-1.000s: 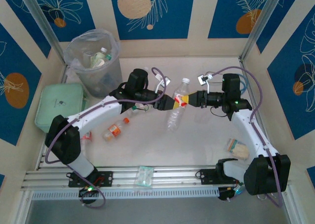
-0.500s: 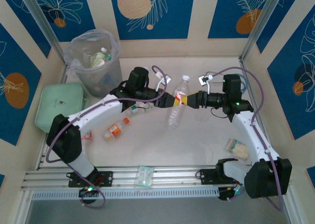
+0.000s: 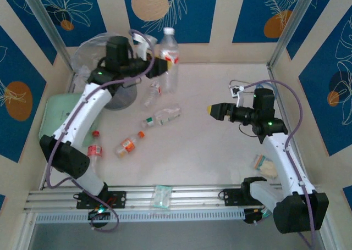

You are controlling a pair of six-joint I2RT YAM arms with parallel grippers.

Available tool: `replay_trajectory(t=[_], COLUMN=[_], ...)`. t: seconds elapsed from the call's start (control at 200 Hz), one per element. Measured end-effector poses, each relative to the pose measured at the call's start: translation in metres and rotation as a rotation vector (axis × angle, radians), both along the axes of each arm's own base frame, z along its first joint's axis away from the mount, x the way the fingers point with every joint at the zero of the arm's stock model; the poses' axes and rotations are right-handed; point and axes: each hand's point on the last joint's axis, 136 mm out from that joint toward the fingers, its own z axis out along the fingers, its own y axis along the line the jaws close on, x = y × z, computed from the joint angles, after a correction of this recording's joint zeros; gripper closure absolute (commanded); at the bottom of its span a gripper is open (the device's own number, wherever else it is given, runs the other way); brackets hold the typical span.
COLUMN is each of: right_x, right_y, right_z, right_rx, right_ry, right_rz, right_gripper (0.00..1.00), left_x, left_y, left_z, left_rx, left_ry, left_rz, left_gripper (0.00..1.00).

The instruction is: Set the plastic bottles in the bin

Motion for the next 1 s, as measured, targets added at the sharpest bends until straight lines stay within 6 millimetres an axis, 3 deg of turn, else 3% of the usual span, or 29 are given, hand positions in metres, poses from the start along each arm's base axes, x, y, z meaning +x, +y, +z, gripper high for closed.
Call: replay_trajectory(t=[0.14, 0.265, 0.36, 0.485, 0.77, 0.905, 1.001], right_x=[0.002, 0.003, 0.003, 0.003, 0.001, 0.000, 0.000], right_y=[0.008, 0.014, 0.016, 0.018, 0.026, 0.029, 0.029], right_z=[-0.010, -0.016, -0.020, -0.024, -0.031, -0.033, -0.033], right_rx=[-0.020, -0.045, -0.063, -0.081, -0.109, -0.120, -0.126], right_ry=[0.029, 0.039, 0.045, 0.054, 0.064, 0.061, 0.058], right_rz=[0.011, 0.017, 0.017, 0.016, 0.026, 0.032, 0.031], right_gripper=[0.06, 0.06, 0.06, 0.06, 0.06, 0.06, 0.06], left_x=[0.044, 0.077, 0.101, 0.128, 0.180, 0.181, 0.178], left_y=[0.073, 0.135, 0.175, 0.218, 0.250, 0.256, 0.261], left_z=[0.030, 0.040, 0.040, 0.021, -0.044, -0.083, -0.099], left_rx=[0.052, 0.117, 0.168, 0.253, 0.562, 0.699, 0.775], left_ry=[-0.118, -0.182, -0.204, -0.200, -0.165, -0.098, -0.068], left_rz=[0.266, 0.482, 0.614, 0.729, 0.743, 0.694, 0.675], left_gripper=[0.68, 0.69, 0.69, 0.68, 0.67, 0.66, 0.63])
